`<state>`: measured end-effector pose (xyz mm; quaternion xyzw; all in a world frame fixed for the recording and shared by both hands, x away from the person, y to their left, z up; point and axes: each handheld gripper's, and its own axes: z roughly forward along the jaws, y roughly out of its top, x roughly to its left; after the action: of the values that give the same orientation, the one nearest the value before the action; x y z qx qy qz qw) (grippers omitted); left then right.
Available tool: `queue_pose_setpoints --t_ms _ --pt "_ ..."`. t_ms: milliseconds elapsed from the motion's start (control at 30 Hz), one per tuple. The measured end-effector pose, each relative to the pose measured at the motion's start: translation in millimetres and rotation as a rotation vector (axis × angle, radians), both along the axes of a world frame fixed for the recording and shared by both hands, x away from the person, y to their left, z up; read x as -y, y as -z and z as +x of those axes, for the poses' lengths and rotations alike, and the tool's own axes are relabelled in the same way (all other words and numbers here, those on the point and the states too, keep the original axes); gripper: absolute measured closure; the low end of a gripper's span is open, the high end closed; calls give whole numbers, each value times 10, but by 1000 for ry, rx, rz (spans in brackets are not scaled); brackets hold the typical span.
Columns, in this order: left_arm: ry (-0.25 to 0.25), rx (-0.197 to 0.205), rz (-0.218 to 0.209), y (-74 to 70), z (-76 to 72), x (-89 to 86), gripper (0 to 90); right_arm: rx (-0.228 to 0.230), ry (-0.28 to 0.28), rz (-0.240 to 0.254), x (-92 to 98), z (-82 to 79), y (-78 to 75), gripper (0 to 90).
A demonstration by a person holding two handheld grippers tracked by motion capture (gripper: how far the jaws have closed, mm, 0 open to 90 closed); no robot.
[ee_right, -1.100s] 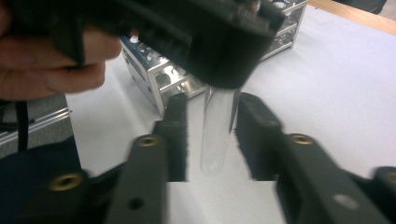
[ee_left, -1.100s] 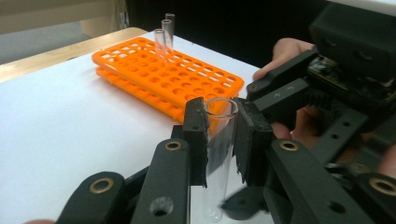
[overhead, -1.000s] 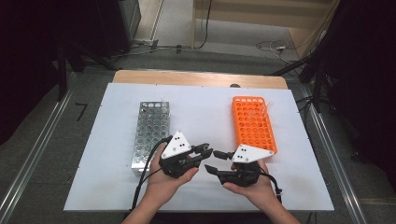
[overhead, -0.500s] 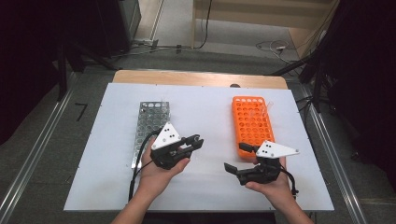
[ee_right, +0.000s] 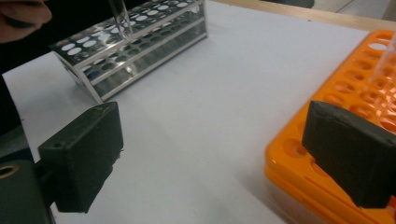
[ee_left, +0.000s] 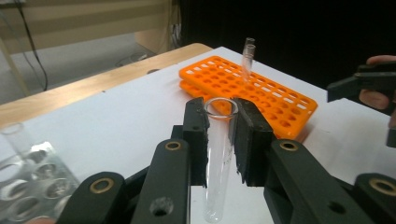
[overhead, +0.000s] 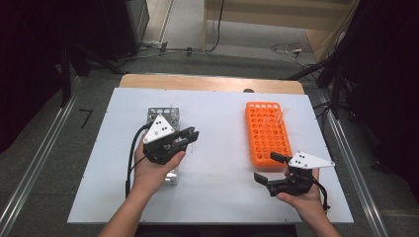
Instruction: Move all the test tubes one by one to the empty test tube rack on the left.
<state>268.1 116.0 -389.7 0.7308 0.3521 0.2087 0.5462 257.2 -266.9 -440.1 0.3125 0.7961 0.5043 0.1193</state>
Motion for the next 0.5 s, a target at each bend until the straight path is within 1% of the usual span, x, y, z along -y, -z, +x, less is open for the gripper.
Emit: queue_pose_setpoints --t_ms 67,167,267,367,500 --pt "-13 6 3 -23 33 -52 765 1 7 -4 47 -2 20 0" --pt "-36 17 -2 -48 87 -136 765 -2 -13 3 124 -6 41 0" --pt "-62 29 -1 -68 145 -217 765 -8 -16 2 176 -1 53 0" --pt "-84 31 -2 -73 201 -275 765 -1 -11 3 188 3 53 0" --pt "-112 28 -2 -68 294 -352 765 -3 -10 0 186 1 60 0"
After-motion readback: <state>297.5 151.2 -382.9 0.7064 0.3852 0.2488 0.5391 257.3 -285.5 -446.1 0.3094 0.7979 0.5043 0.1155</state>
